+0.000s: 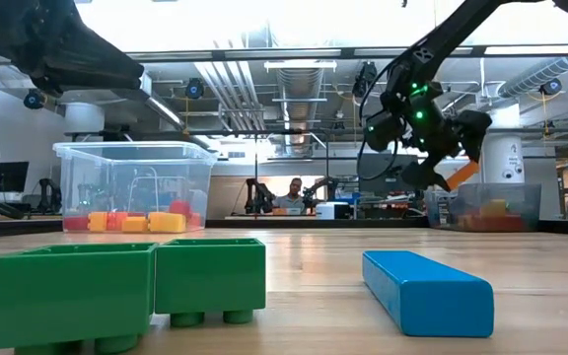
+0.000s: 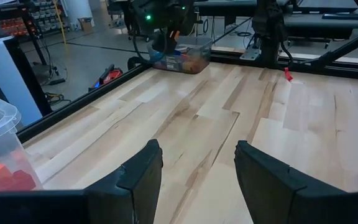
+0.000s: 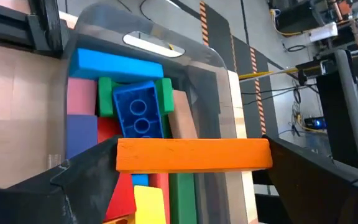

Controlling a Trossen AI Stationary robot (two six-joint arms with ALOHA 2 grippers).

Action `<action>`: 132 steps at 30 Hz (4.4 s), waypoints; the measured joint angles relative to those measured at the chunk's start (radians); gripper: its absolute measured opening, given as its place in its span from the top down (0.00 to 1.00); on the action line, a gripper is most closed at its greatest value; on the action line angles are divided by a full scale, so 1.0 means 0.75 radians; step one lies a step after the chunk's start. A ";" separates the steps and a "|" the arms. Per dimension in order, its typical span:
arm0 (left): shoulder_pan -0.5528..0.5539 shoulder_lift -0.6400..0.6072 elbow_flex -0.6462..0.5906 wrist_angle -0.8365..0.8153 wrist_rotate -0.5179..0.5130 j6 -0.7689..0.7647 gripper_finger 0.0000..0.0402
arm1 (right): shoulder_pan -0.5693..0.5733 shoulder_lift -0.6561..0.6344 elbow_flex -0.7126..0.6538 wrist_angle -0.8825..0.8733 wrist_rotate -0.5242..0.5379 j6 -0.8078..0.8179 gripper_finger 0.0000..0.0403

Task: Sort blocks by size
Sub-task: Put the orange rectangular wooden block into the black bin

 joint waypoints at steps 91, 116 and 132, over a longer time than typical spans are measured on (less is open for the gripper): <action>0.002 0.000 -0.005 -0.041 -0.005 0.048 0.56 | 0.008 -0.030 0.085 0.158 0.035 -0.275 0.09; 0.002 0.000 -0.005 -0.041 -0.004 0.118 0.56 | 0.006 -0.059 0.103 -0.028 -0.075 -0.390 0.09; 0.002 0.000 -0.005 -0.042 -0.004 0.119 0.56 | 0.001 -0.055 0.102 0.008 0.025 -0.399 0.09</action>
